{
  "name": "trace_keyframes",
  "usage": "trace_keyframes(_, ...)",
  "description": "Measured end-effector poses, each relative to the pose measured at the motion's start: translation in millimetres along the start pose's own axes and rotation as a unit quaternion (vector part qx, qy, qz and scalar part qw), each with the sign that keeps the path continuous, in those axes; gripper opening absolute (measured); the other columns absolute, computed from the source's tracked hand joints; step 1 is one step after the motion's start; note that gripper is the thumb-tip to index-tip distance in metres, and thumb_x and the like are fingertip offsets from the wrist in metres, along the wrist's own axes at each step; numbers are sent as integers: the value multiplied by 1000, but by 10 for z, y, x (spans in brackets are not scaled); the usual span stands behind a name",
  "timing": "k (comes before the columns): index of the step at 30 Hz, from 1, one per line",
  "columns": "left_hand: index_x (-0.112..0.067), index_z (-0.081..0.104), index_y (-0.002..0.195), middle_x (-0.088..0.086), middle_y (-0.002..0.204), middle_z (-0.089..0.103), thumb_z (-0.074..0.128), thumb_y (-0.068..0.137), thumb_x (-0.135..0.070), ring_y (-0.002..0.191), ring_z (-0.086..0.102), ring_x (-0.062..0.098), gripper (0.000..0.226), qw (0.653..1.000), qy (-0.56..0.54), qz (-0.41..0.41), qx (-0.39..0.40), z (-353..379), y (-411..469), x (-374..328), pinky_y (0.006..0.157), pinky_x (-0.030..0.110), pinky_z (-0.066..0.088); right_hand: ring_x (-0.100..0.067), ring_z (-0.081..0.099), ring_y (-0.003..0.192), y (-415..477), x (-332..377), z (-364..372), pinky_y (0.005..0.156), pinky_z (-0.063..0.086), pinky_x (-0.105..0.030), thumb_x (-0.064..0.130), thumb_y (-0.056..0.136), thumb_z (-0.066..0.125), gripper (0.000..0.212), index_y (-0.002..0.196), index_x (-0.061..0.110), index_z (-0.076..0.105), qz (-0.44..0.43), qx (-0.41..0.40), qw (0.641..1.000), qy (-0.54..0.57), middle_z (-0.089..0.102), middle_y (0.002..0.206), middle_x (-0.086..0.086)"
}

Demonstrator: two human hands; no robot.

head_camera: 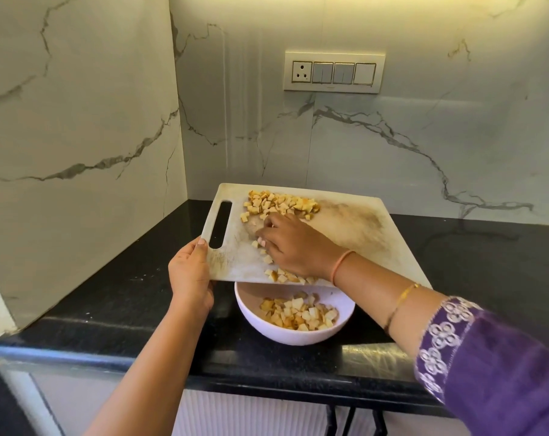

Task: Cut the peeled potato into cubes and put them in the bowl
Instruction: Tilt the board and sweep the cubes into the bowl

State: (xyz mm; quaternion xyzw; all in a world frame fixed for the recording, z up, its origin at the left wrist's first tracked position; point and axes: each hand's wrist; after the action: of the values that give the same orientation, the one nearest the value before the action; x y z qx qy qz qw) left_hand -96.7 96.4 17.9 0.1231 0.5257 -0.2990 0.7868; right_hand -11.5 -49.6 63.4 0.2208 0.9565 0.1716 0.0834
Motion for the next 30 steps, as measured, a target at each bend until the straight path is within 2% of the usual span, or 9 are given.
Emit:
trace_keyframes(5,-18,62,105,9,110,61,51,98,-21,101,63,23,14,1000,2,-5,-3,-5,8,21,80,37,55,-21,44,105,-339,63,40,88,40,-34,24,99,39,36,127,11,58,-18,-6,999,35,48,120,-5)
trace_keyframes(11,-17,61,107,10,111,62,50,98,-21,102,63,24,15,1000,5,-7,3,-5,4,26,83,40,55,-22,46,102,-637,85,15,83,43,-35,38,90,23,57,124,13,61,-35,13,998,57,52,115,-4)
trace_keyframes(16,-18,62,105,10,111,62,51,98,-21,103,63,24,13,1000,10,-9,0,-8,23,35,85,41,55,-20,50,98,-640,96,-35,81,46,-34,19,92,43,33,111,12,69,-31,-35,991,126,53,105,-4)
trace_keyframes(19,-19,62,102,9,110,61,52,97,-21,103,62,25,11,1000,11,-11,-5,-6,27,38,88,44,54,-18,47,110,-412,75,-73,94,42,-28,11,94,48,29,117,7,65,-7,-54,989,139,51,115,-6)
trace_keyframes(21,-19,62,101,8,108,61,51,98,-21,102,62,24,11,1000,13,-11,-4,-5,15,53,88,44,54,-17,40,124,-219,65,-83,100,30,-20,13,97,45,34,128,7,57,9,-35,990,136,45,132,-7)
trace_keyframes(24,-18,62,101,6,102,60,52,98,-20,99,61,22,11,1000,11,-5,4,13,-10,69,87,41,54,-18,33,132,21,53,-44,104,25,-21,18,100,41,40,139,9,46,28,10,990,139,37,142,-7)
trace_keyframes(27,-13,63,110,5,101,59,51,98,-21,97,60,22,18,1000,18,3,10,30,-4,54,85,40,54,-22,37,125,148,60,39,104,30,-31,27,100,41,42,139,12,46,38,31,994,97,43,135,-8)
trace_keyframes(30,-15,63,106,5,99,60,51,98,-20,95,60,22,15,1000,11,5,10,7,37,28,80,39,55,-20,41,113,109,149,75,98,35,-32,30,98,44,38,132,15,55,10,-2,996,90,48,121,-7)
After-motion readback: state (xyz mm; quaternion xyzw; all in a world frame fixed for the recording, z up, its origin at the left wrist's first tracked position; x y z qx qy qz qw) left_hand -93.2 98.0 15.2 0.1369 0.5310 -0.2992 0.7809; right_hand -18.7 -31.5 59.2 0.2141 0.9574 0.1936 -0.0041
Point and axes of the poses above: each hand's wrist, its own y-axis towards the middle knuckle, its own z-axis out of the palm, x = y × z
